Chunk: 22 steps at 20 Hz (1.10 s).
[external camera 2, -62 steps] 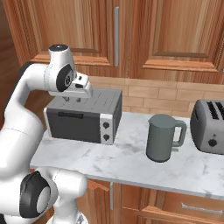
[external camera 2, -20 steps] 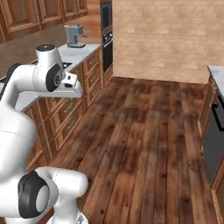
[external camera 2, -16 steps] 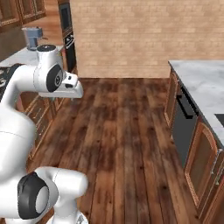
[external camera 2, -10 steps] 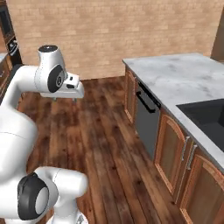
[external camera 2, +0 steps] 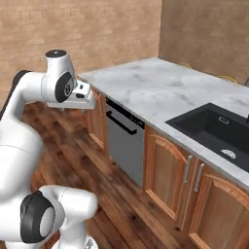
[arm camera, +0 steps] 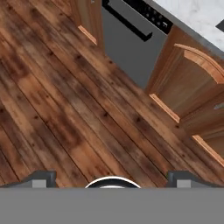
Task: Navigate to the dishwasher.
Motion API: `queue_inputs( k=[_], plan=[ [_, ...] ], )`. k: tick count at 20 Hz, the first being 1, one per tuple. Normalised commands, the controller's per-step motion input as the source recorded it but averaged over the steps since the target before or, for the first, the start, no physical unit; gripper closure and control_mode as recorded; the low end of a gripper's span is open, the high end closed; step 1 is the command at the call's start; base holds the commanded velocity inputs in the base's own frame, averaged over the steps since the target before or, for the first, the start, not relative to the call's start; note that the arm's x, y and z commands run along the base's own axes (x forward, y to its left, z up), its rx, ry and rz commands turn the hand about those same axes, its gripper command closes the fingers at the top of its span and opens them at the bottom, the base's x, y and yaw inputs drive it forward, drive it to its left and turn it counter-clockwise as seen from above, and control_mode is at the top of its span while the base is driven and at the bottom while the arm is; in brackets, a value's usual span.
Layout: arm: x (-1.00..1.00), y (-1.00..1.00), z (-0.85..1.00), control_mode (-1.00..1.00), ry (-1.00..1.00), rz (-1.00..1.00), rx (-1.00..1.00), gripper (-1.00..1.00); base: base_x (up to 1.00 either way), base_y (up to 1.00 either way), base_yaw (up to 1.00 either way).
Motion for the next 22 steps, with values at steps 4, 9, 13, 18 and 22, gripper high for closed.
queue_inputs(
  k=[4,9,13,18,22],
  plan=[
    [0.00,0.00,0.00,1.00,0.00,0.00,0.00,-1.00,1.00,0.73,-0.57],
    [0.00,0.00,0.00,1.00,0.00,0.00,0.00,-1.00,1.00,0.73,-0.55],
    [0.00,0.00,0.00,1.00,0.00,0.00,0.00,-1.00,1.00,0.65,-0.45],
    [0.00,0.00,0.00,1.00,0.00,0.00,0.00,-1.00,0.92,0.58,-0.28],
    [0.00,0.00,0.00,1.00,0.00,0.00,0.00,-1.00,0.95,0.65,-0.27]
  ],
)
